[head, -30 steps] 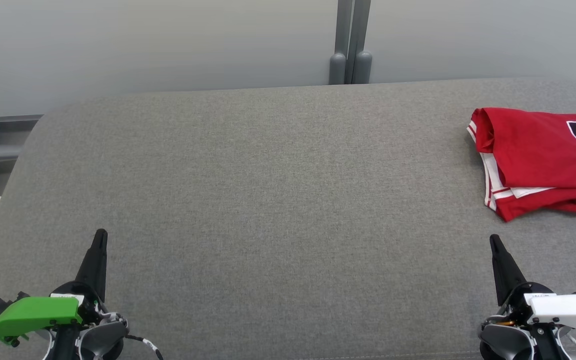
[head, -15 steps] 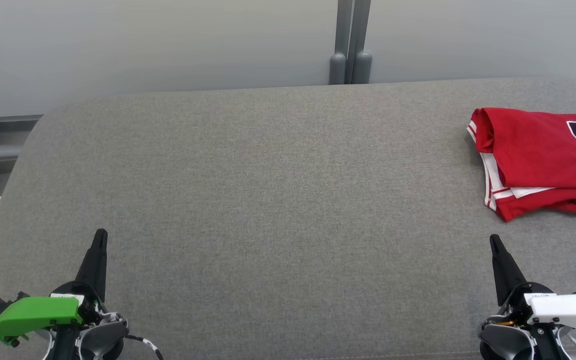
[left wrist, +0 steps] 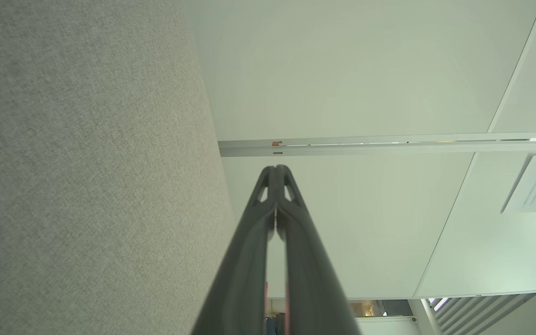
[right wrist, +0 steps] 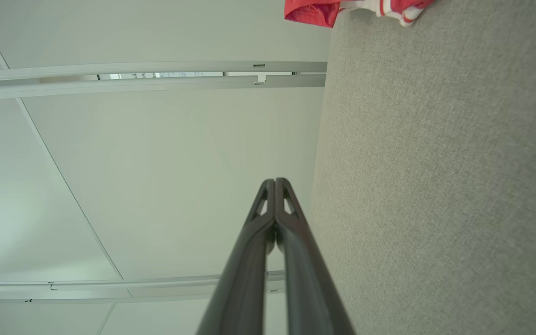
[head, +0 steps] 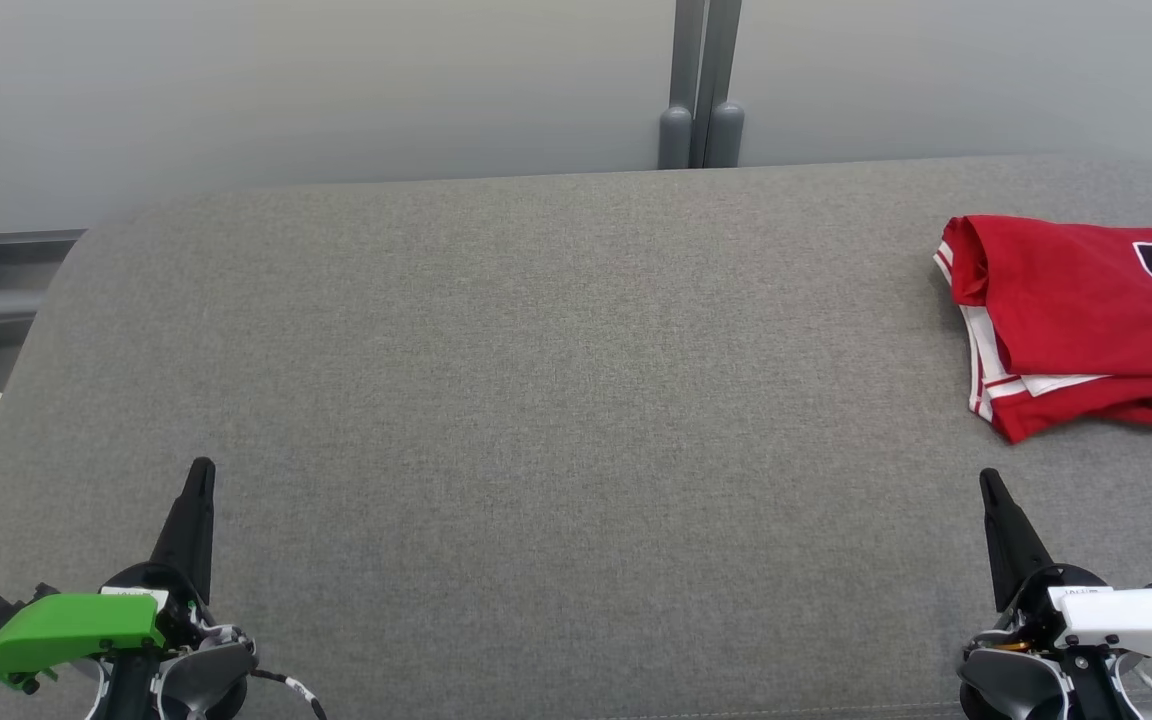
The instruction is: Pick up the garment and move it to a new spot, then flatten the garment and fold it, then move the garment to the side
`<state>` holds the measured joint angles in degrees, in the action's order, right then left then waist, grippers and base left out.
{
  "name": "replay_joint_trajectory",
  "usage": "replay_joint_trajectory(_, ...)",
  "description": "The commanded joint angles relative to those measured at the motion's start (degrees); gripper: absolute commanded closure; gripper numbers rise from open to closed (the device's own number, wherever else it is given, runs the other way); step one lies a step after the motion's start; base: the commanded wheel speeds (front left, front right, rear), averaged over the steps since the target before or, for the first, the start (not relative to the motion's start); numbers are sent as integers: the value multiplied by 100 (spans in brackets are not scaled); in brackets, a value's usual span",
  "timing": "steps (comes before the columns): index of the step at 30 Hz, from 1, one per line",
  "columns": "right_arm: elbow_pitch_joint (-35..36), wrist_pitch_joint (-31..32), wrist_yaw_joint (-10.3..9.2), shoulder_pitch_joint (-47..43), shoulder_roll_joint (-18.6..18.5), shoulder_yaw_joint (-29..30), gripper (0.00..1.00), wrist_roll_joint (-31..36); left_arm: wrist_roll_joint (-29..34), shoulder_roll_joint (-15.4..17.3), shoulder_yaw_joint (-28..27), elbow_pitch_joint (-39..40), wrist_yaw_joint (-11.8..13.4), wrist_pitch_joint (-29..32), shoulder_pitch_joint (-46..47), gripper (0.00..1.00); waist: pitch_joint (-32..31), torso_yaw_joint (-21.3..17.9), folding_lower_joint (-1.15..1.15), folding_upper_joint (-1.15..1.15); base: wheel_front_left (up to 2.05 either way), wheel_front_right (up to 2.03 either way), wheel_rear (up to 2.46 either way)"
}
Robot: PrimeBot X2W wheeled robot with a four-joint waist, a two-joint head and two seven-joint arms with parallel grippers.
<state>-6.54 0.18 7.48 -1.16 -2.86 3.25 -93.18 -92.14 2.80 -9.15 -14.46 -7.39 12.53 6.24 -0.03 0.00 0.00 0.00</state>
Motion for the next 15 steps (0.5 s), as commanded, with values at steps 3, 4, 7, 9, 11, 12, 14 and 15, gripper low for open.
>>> replay_joint_trajectory(3, 24, 16, 2, 16, -25, 0, 100, -22, 18, 3, -15, 18, -28, 20, 73, 100, 0, 0, 0, 0, 0, 0, 0)
replay_joint_trajectory(4, 24, 16, 2, 16, -26, 0, 100, -22, 18, 3, -15, 18, -28, 20, 73, 100, 0, 0, 0, 0, 0, 0, 0)
replay_joint_trajectory(7, 24, 16, 2, 15, -25, -1, 100, -22, 18, 3, -15, 18, -28, 20, 72, 100, 0, 0, 0, 0, 0, 0, 0)
replay_joint_trajectory(9, 24, 15, 2, 15, -26, -1, 100, -23, 18, 3, -15, 18, -28, 20, 72, 100, 0, 0, 0, 0, 0, 0, 0)
replay_joint_trajectory(11, 24, 15, 2, 15, -26, -1, 100, -23, 18, 3, -15, 18, -28, 20, 72, 100, 0, 0, 0, 0, 0, 0, 0)
replay_joint_trajectory(12, 24, 15, 2, 15, -26, -2, 100, -23, 18, 3, -15, 18, -28, 20, 72, 100, 0, 0, 0, 0, 0, 0, 0)
replay_joint_trajectory(14, 24, 14, 2, 15, -26, -2, 100, -24, 18, 3, -15, 18, -28, 20, 72, 100, 0, 0, 0, 0, 0, 0, 0)
replay_joint_trajectory(15, 24, 14, 2, 15, -26, -2, 100, -24, 18, 3, -15, 18, -28, 20, 72, 100, 0, 0, 0, 0, 0, 0, 0)
